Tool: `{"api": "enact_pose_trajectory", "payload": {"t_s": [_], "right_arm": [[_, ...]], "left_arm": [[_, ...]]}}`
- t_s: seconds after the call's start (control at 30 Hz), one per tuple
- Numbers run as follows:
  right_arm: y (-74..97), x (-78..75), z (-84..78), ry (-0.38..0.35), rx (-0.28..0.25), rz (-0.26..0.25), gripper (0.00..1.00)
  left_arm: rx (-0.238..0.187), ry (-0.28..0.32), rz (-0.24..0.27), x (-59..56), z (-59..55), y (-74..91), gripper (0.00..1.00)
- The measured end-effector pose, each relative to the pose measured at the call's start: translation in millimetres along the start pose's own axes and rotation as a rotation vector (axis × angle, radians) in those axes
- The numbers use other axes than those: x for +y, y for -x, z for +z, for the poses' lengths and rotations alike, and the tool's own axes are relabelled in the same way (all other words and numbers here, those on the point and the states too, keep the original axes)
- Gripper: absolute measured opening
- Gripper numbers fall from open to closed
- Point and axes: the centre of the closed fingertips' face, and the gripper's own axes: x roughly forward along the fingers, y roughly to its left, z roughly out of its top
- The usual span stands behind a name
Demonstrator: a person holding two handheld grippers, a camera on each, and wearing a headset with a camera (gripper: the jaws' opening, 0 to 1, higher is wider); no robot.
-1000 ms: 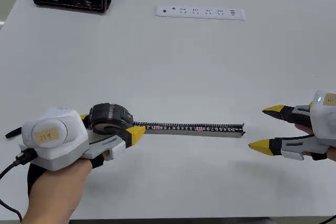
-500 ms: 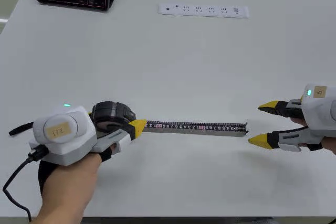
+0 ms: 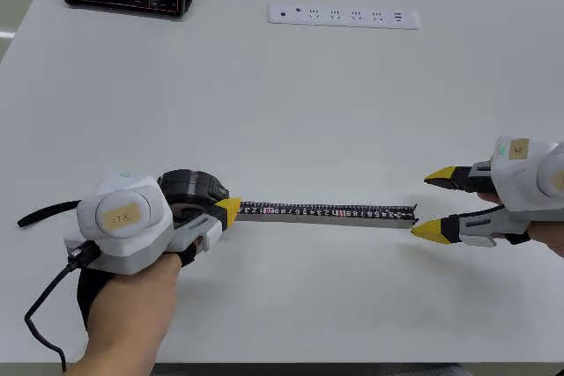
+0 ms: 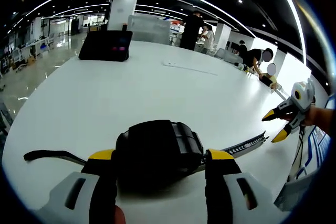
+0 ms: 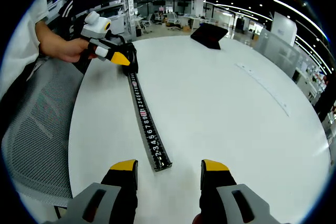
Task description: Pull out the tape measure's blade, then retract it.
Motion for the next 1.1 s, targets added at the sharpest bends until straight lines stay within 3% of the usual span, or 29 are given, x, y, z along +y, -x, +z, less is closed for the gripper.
{"api": "enact_pose_trajectory", "payload": {"t_s": [0.73, 1.1], "right_arm": [[-10.1, 5.6, -5.6, 0.068, 0.061, 0.055, 0.37], [-18.3, 6.7, -10.4, 0.125, 0.101, 0.101, 0.26]], "left_arm": [[0.0, 0.062, -0.005, 2.5, -2.9, -2.1, 0.62], [-0.003, 0.065, -0.003, 2.4, -2.3, -3.2, 0.62]]}}
